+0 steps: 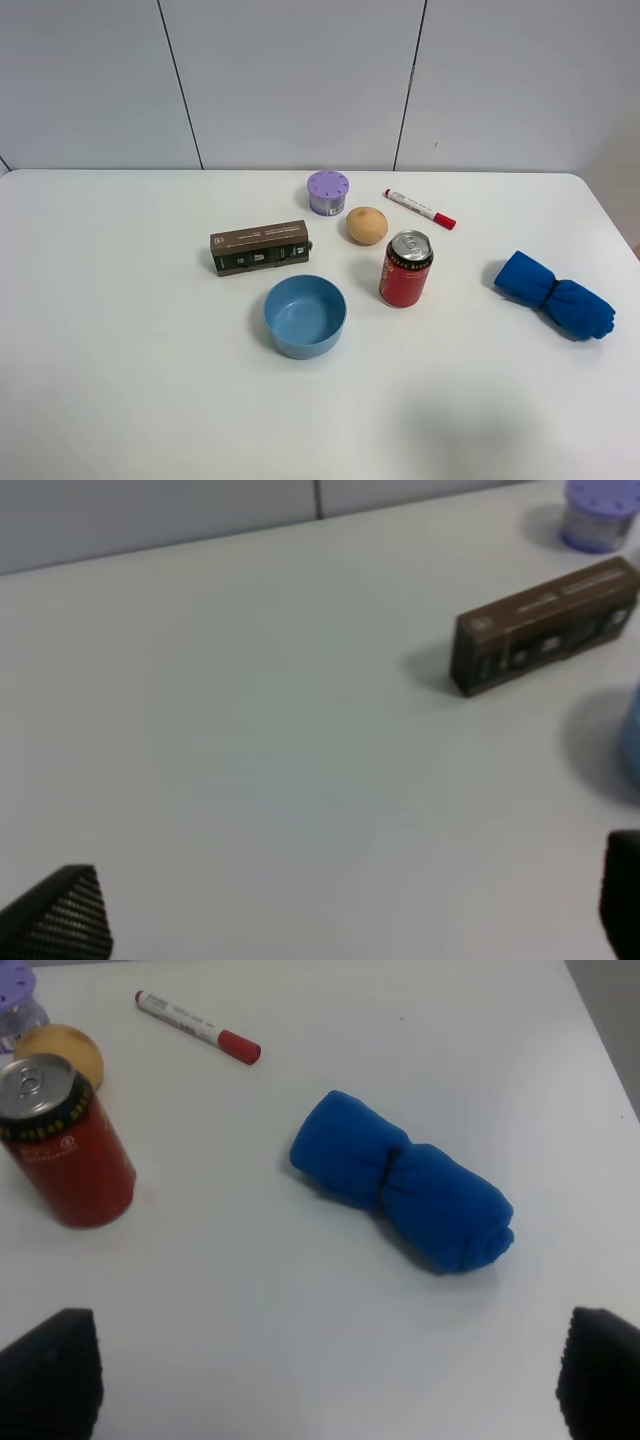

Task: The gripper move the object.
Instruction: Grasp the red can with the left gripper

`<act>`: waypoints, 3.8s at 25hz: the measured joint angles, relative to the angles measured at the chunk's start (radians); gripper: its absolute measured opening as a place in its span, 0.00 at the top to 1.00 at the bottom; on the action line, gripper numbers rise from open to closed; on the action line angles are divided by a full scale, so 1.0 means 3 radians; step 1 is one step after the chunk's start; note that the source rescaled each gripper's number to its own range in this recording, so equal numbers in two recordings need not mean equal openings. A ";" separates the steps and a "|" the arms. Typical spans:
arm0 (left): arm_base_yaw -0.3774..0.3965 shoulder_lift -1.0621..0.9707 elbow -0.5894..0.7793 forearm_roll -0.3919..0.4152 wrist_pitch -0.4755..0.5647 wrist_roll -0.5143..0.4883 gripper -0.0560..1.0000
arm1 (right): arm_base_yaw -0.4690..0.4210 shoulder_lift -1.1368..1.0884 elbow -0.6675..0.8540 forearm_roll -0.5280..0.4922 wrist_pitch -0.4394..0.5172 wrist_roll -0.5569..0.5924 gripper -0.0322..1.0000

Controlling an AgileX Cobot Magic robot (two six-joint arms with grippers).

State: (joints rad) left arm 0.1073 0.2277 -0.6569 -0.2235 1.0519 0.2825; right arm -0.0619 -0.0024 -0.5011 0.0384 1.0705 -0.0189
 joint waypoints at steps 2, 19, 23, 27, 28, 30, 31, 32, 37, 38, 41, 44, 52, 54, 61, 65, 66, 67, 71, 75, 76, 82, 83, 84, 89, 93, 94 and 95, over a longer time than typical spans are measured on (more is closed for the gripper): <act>0.0000 0.0304 -0.0134 -0.0105 -0.0009 0.0162 0.00 | 0.0000 0.0000 0.0000 0.0000 0.0000 0.0000 0.00; -0.0586 0.2744 -0.1119 -0.0368 -0.0690 0.0785 0.00 | 0.0000 0.0000 0.0000 0.0000 0.0000 0.0000 0.00; -0.1193 0.3166 -0.1350 -0.0368 -0.1066 0.0744 0.00 | 0.0000 0.0000 0.0000 0.0000 0.0000 0.0000 0.00; -0.1800 0.3579 -0.1607 -0.0375 -0.1260 0.0613 0.00 | 0.0000 0.0000 0.0000 0.0000 0.0000 0.0000 0.00; -0.1917 0.3689 -0.1669 -0.0378 -0.1285 0.0596 0.00 | 0.0000 0.0000 0.0000 0.0000 0.0000 0.0000 0.00; -0.2175 0.3909 -0.1825 -0.0382 -0.1326 0.0573 0.00 | 0.0000 0.0000 0.0000 0.0000 0.0000 0.0000 0.00; -0.2292 0.4002 -0.1907 -0.0384 -0.1327 0.0566 0.00 | 0.0000 0.0000 0.0000 0.0000 0.0000 0.0000 0.00; -0.2382 0.4113 -0.1972 -0.0384 -0.1328 0.0559 0.00 | 0.0000 0.0000 0.0000 0.0000 0.0000 0.0000 0.00; -0.2794 0.4603 -0.2326 -0.0306 -0.1339 0.0559 0.00 | 0.0000 0.0000 0.0000 0.0000 0.0000 0.0000 0.00; -0.2860 0.4675 -0.2390 -0.0237 -0.1339 0.0559 0.00 | 0.0000 0.0000 0.0000 0.0000 0.0000 0.0000 0.00; -0.3028 0.4910 -0.2543 -0.0032 -0.1343 0.0559 0.00 | 0.0000 0.0000 0.0000 0.0000 0.0000 0.0000 0.00; -0.3147 0.5117 -0.2673 0.0045 -0.1352 0.0559 0.00 | 0.0000 0.0000 0.0000 0.0000 0.0000 0.0000 0.00; -0.3200 0.5642 -0.3072 0.0052 -0.1496 0.0555 0.00 | 0.0000 0.0000 0.0000 0.0000 0.0000 0.0000 0.00; -0.3200 0.5749 -0.3150 0.0052 -0.1520 0.0549 0.00 | 0.0000 0.0000 0.0000 0.0000 0.0000 0.0000 0.00; -0.3214 0.6096 -0.3230 0.0046 -0.1643 0.0549 0.00 | 0.0000 0.0000 0.0000 0.0000 0.0000 0.0000 0.00; -0.3226 0.6228 -0.3230 0.0042 -0.1748 0.0549 0.00 | 0.0000 0.0000 0.0000 0.0000 0.0000 0.0000 0.00; -0.3228 0.6257 -0.3230 0.0042 -0.1788 0.0549 0.00 | 0.0000 0.0000 0.0000 0.0000 0.0000 0.0000 0.00; -0.3228 0.6278 -0.3230 0.0042 -0.1826 0.0549 0.00 | 0.0000 0.0000 0.0000 0.0000 0.0000 0.0000 0.00; -0.3228 0.6369 -0.3231 0.0038 -0.1953 0.0549 0.00 | 0.0000 0.0000 0.0000 0.0000 0.0000 0.0000 0.00; -0.3228 0.6446 -0.3231 0.0038 -0.2003 0.0544 0.00 | 0.0000 0.0000 0.0000 0.0000 0.0000 0.0000 0.00; -0.3233 0.6460 -0.3231 0.0038 -0.2026 0.0544 0.00 | 0.0000 0.0000 0.0000 0.0000 0.0000 0.0000 0.00; -0.3239 0.6489 -0.3231 0.0038 -0.2172 0.0544 0.00 | 0.0000 0.0000 0.0000 0.0000 0.0000 0.0000 0.00; -0.3241 0.6493 -0.3231 0.0038 -0.2189 0.0544 0.00 | 0.0000 0.0000 0.0000 0.0000 0.0000 0.0000 0.00; -0.3241 0.6500 -0.3234 0.0038 -0.2213 0.0544 0.00 | 0.0000 0.0000 0.0000 0.0000 0.0000 0.0000 0.00; -0.3243 0.6625 -0.3258 0.0038 -0.2266 0.0547 0.00 | 0.0000 0.0000 0.0000 0.0000 0.0000 0.0000 0.00; -0.3243 0.6731 -0.3287 0.0038 -0.2309 0.0547 0.00 | 0.0000 0.0000 0.0000 0.0000 0.0000 0.0000 0.00; -0.3243 0.6763 -0.3320 0.0038 -0.2317 0.0547 0.00 | 0.0000 0.0000 0.0000 0.0000 0.0000 0.0000 0.00; -0.3243 0.6794 -0.3363 0.0038 -0.2316 0.0547 0.00 | 0.0000 0.0000 0.0000 0.0000 0.0000 0.0000 0.00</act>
State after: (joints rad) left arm -0.8654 2.2659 -1.6656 -0.2122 0.3570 0.4467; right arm -0.0619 -0.0024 -0.5011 0.0384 1.0705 -0.0189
